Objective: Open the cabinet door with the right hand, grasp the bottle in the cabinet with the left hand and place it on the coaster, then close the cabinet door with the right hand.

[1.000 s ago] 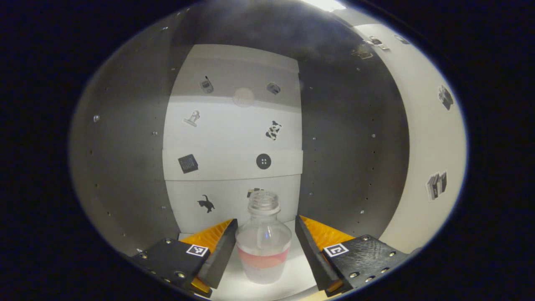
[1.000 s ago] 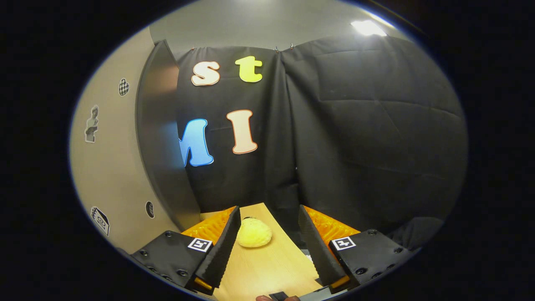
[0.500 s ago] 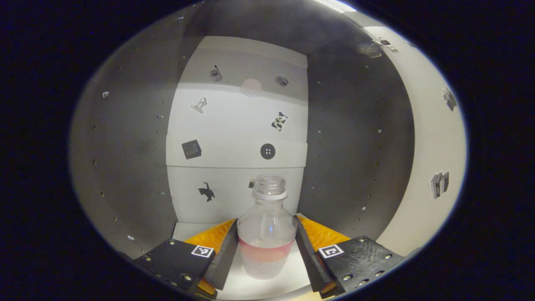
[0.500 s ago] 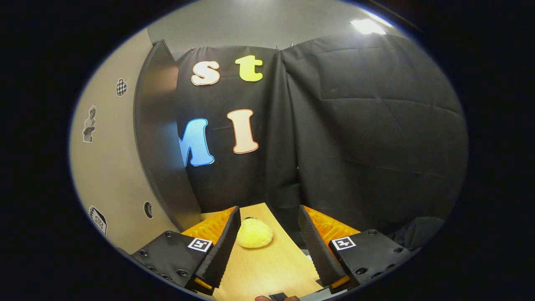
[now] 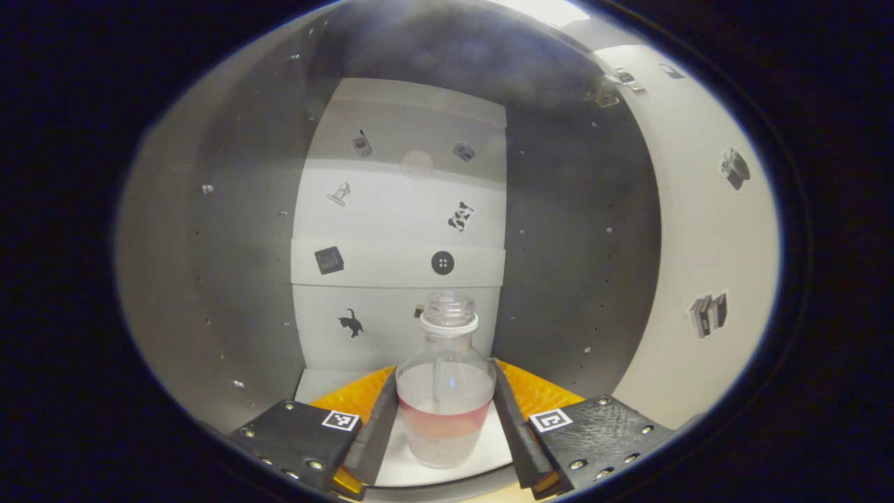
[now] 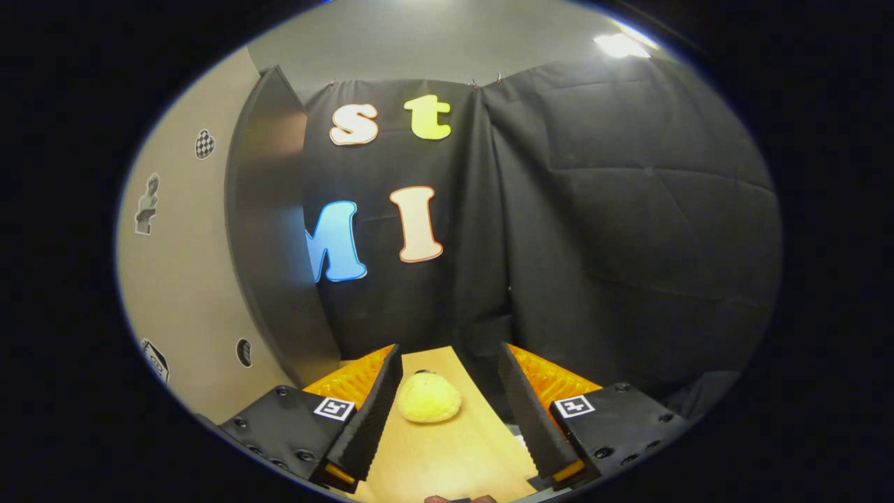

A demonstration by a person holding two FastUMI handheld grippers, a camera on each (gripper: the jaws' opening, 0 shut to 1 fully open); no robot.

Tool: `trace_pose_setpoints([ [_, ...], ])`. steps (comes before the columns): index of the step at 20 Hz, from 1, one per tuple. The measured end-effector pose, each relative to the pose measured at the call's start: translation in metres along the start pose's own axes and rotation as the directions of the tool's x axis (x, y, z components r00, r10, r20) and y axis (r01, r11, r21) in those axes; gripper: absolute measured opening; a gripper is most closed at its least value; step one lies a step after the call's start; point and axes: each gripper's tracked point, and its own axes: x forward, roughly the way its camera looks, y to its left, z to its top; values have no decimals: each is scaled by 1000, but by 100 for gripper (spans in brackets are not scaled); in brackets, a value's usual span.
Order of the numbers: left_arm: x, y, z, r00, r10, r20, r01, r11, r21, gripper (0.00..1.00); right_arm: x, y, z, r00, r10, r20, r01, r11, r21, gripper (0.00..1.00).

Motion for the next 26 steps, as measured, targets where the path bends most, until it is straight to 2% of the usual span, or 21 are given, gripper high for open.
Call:
trace_pose_setpoints([
  [1, -7, 0, 3, 1000, 10, 8, -10, 1000, 12, 71, 2, 0, 5, 1000, 10, 17, -10, 1000, 3, 88],
  [2, -16, 1, 4, 1000, 24, 14, -24, 999, 24, 73, 3, 0, 8, 999, 18, 26, -19, 1000, 6, 88],
  [3, -25, 1, 6, 999, 36, 18, -36, 999, 33, 71, 4, 1, 10, 999, 28, 27, -29, 1000, 8, 81],
  [6, -58, -4, 14, 999, 41, 35, -42, 999, 12, 71, -3, 14, 14, 996, 71, 49, -72, 997, 7, 81],
  [7, -72, -3, 15, 998, 41, 39, -41, 999, 3, 72, -8, 17, 13, 995, 78, 55, -79, 997, 4, 88],
  [8, -85, -2, 17, 998, 42, 47, -41, 999, -4, 72, -12, 20, 12, 995, 85, 60, -86, 996, 0, 81],
  [11, -133, 3, 16, 997, 49, 53, -49, 999, -4, 71, -30, 24, 2, 995, 84, 51, -84, 996, -18, 81],
  [12, -148, 4, 12, 998, 44, 46, -44, 999, 3, 71, -36, 30, 1, 994, 97, 50, -96, 995, -8, 88],
  [15, -201, 3, -10, 999, 40, 15, -41, 999, 9, 73, -56, 39, -3, 992, 122, 45, -123, 992, 19, 88],
  [19, -265, 14, -48, 996, 91, 12, -92, 995, 32, 71, -80, 57, -4, 986, 150, 68, -151, 989, -2, 88],
  [22, -304, 25, -90, 990, 143, 8, -143, 989, 34, 73, -93, 61, -6, 984, 163, 72, -161, 987, -26, 88],
  [23, -316, 30, -108, 987, 162, 5, -162, 986, 42, 71, -96, 63, -7, 983, 172, 69, -170, 985, -29, 88],
  [26, -346, 30, -170, 979, 202, -2, -202, 978, 57, 73, -105, 66, -15, 981, 187, 46, -186, 982, -20, 88],
])
